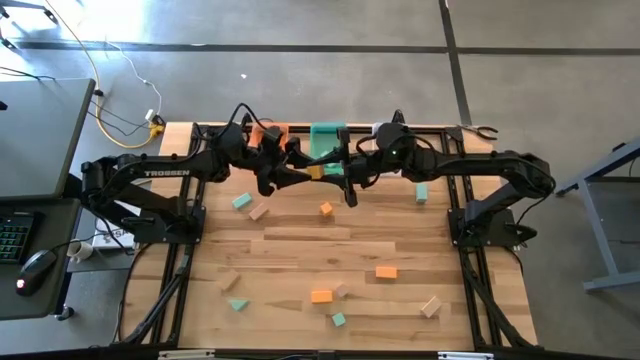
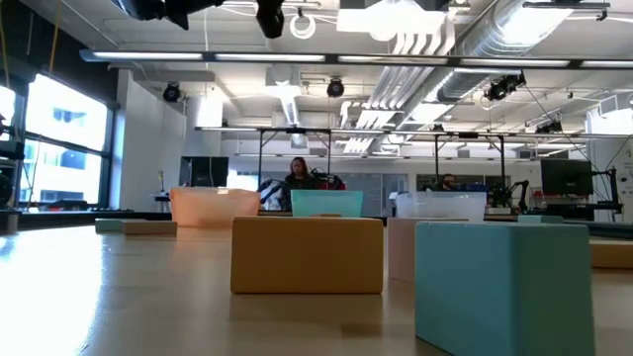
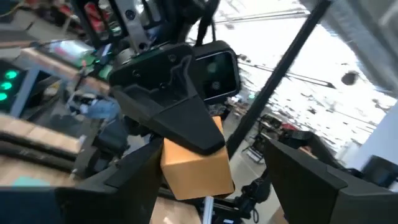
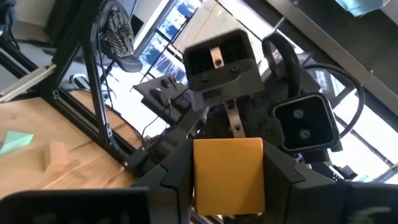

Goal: Sort & place blocks by color
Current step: Put the orange block into the orange bin, then put the blue block into the blue bin

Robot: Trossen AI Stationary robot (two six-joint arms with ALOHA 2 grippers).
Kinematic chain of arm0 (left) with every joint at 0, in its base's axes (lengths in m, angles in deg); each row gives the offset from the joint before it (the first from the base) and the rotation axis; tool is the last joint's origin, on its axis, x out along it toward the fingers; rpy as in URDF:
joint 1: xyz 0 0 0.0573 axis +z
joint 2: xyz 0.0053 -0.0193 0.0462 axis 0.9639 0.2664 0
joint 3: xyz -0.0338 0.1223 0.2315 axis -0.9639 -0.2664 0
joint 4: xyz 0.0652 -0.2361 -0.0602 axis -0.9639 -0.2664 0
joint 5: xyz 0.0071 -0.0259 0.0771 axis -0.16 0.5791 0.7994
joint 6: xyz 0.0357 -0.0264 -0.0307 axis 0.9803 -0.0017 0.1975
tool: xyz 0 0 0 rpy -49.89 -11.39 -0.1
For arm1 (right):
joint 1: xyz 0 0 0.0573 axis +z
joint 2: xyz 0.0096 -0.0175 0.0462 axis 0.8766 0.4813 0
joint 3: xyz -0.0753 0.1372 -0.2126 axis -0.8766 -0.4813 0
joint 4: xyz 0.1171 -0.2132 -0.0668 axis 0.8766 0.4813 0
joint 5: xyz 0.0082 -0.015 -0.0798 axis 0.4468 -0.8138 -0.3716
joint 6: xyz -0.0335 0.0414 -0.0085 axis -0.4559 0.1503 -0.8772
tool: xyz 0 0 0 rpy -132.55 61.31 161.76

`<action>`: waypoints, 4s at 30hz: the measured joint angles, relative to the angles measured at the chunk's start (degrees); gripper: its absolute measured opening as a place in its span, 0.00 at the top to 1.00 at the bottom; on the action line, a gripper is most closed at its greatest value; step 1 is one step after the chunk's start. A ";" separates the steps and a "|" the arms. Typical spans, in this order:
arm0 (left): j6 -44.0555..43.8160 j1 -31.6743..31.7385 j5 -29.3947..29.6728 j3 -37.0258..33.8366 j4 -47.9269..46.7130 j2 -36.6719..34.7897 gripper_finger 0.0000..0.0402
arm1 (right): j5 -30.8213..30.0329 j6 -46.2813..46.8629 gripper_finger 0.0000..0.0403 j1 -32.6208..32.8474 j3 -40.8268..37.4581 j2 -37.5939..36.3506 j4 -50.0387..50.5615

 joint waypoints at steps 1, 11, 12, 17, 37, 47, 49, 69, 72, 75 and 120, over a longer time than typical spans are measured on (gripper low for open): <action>0.07 0.00 0.37 0.00 -0.64 0.00 0.35 | -0.09 0.00 0.73 0.00 -0.03 0.02 0.11; 2.32 0.55 0.74 0.00 -1.17 0.02 0.46 | -0.56 0.00 0.73 -0.03 -0.03 0.11 0.00; 2.88 0.55 0.72 0.00 -1.24 0.02 0.50 | -0.59 0.00 0.73 -0.01 -0.03 0.11 -0.03; 4.77 0.59 -0.20 0.00 -1.67 0.02 0.67 | 0.05 -0.84 0.73 0.06 -0.03 0.11 0.01; 21.59 3.82 2.31 0.07 -18.84 -0.11 0.73 | -20.01 5.01 0.40 2.16 -0.11 0.00 14.54; 34.29 5.44 20.72 0.02 -34.73 -0.09 0.73 | -25.69 15.04 0.39 3.14 -0.09 -0.22 28.29; 37.08 5.46 27.65 0.02 -37.52 -0.07 0.72 | -26.12 17.89 0.39 3.14 -0.09 -0.22 31.52; 40.93 14.92 51.28 -2.14 -50.86 0.34 0.72 | -32.57 49.72 0.39 3.06 -0.14 -0.20 63.62; 40.06 17.53 49.34 -2.15 -50.75 1.24 0.72 | -33.74 56.25 0.39 3.10 -0.18 -0.20 69.64; 39.88 19.43 46.51 -2.16 -50.65 3.22 0.72 | -36.98 61.30 0.39 3.78 -1.59 -0.20 73.02; 41.59 26.88 41.72 -2.16 -48.60 13.64 0.51 | -50.21 121.23 0.39 4.30 -21.88 -0.17 85.75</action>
